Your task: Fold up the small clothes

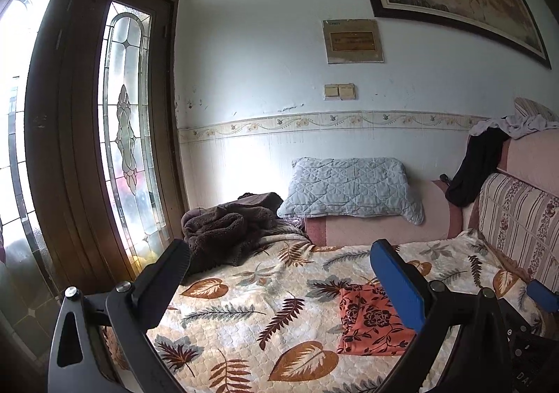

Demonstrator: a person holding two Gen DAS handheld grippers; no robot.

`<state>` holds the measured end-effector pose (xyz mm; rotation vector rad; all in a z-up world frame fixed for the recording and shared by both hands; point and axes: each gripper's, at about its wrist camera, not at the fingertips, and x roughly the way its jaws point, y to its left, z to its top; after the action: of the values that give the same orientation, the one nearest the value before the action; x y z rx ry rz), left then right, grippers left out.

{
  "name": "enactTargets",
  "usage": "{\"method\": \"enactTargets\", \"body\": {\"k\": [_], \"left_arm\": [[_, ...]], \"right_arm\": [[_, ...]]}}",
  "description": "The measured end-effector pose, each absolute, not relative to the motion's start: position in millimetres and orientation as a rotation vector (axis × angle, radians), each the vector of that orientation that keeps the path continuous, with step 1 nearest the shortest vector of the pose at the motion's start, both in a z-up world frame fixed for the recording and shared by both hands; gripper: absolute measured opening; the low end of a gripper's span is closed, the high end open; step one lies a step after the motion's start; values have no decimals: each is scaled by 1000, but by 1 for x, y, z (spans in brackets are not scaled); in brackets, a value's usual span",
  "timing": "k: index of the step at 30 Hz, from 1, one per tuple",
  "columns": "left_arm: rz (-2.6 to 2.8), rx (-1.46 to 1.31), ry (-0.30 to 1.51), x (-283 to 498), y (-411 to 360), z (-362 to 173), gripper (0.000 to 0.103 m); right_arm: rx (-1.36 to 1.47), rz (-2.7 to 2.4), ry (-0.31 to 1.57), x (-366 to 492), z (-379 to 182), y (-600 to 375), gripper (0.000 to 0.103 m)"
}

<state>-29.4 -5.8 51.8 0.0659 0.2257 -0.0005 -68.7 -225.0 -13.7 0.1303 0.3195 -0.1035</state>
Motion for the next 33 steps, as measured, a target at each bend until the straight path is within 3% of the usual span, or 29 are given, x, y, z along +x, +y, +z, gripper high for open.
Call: {"method": "enactTargets", "body": {"k": [33], "left_arm": [[0,53,205,-35,-1,58,103]], "right_arm": [[113,-96,341,-59,-22,-212,77]]}}
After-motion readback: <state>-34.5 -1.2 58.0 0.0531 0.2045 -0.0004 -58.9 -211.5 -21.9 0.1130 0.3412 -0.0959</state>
